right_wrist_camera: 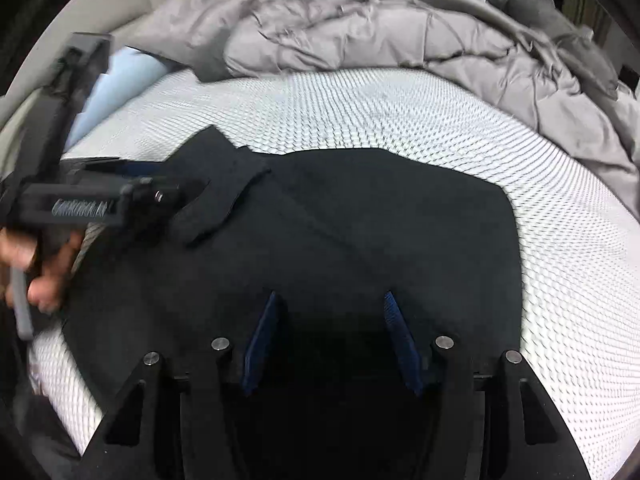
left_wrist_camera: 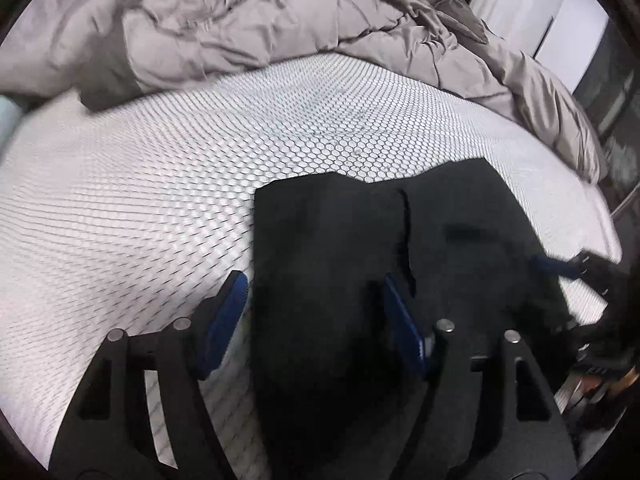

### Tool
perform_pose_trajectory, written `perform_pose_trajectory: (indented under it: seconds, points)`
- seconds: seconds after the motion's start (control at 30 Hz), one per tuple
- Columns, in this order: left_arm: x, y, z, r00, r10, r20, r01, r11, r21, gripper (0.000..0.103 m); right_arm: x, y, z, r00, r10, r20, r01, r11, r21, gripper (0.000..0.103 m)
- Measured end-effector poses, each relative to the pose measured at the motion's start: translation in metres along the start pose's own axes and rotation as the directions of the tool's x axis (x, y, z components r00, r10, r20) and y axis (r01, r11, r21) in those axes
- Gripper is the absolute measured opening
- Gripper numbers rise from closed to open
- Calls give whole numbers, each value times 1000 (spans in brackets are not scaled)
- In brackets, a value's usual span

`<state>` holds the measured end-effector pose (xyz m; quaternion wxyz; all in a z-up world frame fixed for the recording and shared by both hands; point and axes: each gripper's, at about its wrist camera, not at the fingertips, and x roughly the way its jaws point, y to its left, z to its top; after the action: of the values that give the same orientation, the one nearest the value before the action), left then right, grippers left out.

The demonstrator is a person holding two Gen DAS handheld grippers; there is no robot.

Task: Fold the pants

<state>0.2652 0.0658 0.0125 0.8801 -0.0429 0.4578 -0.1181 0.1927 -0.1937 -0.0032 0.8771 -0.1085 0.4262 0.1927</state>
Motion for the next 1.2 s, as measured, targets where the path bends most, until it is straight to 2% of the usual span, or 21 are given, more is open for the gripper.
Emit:
perform_pose_trajectory:
  seconds: [0.07, 0.13, 0.2, 0.23, 0.27, 0.3, 0.37, 0.43, 0.53, 0.57, 0.6, 0.63, 0.7, 0.73, 0.77, 0.83, 0.93, 1.0, 1.07, 1.13, 1.2]
  points:
    - [-22, -8, -20, 999, 1, 32, -2, 1000, 22, 67, -24, -4, -17, 999, 5, 48, -6, 1000, 11, 61]
    - [-33, -20, -40, 1000, -26, 11, 26, 998, 51, 67, -37, -7, -31, 995, 72, 67, -73, 997, 21, 61]
    - [-35, -27, -60, 999, -13, -35, 16, 997, 81, 67, -35, -7, -40, 992, 119, 52, -120, 992, 29, 61]
    - [-32, -27, -72, 998, 20, -58, -14, 995, 96, 68, -29, -6, -42, 993, 116, 26, -116, 993, 24, 60]
    - [-33, -26, -80, 998, 22, -60, -16, 996, 93, 70, -23, -6, -48, 996, 84, -2, -84, 996, 9, 61]
    - [-40, -23, -86, 998, 14, -55, -9, 997, 77, 71, -20, -8, -55, 998, 62, -21, -62, 998, 0, 64]
    - [-55, -17, -96, 999, -11, -43, 12, 999, 41, 71, -26, -18, -63, 995, 95, -25, -95, 995, 23, 66]
    - [-64, -10, -106, 999, -36, -29, 36, 999, -10, 71, -45, -30, -69, 992, 130, 9, -130, 990, 45, 68]
    - [-64, -1, -111, 997, -78, -29, 76, 995, -71, 68, -68, -60, -82, 986, 146, 77, -155, 980, 124, 78]
    - [-60, 0, -111, 995, -93, -34, 90, 993, -81, 57, -70, -73, -87, 981, 174, 91, -188, 967, 173, 78]
    - [-58, -1, -111, 994, -106, -35, 103, 991, -87, 51, -69, -83, -90, 973, 207, 104, -225, 949, 221, 78]
    - [-54, -3, -110, 994, -104, -41, 100, 990, -96, 51, -64, -93, -94, 963, 243, 113, -266, 924, 276, 78]
    - [-51, -8, -104, 997, -73, -29, 70, 995, -75, 50, -48, -103, -97, 954, 285, 90, -298, 885, 359, 62]
    - [-52, -11, -102, 998, -63, -24, 61, 996, -65, 50, -40, -106, -98, 957, 281, 67, -285, 878, 385, 40]
    - [-50, -13, -99, 998, -55, -20, 54, 997, -60, 50, -35, -107, -98, 961, 268, 60, -269, 875, 402, 23]
    - [-43, -16, -93, 999, -44, -17, 43, 997, -70, 50, -31, -109, -92, 968, 240, 78, -251, 878, 407, 18]
    - [-42, -19, -94, 1000, -22, -10, 21, 996, -82, 50, -33, -106, -88, 981, 186, 61, -195, 902, 386, 17]
    - [-44, -23, -93, 1000, -1, -1, 1, 998, -67, 50, -37, -106, -92, 981, 189, 43, -190, 897, 399, 17]
    - [-53, -32, -96, 999, 41, 28, -40, 999, -31, 50, -45, -102, -97, 988, 154, 24, -153, 920, 360, 18]
    - [-62, -43, -101, 994, 93, 53, -92, 996, -11, 50, -52, -94, -99, 994, 108, 7, -105, 955, 277, 23]
    - [-73, -55, -108, 989, 120, 86, -121, 993, -2, 52, -59, -87, -107, 999, 46, 19, -49, 975, 217, 35]
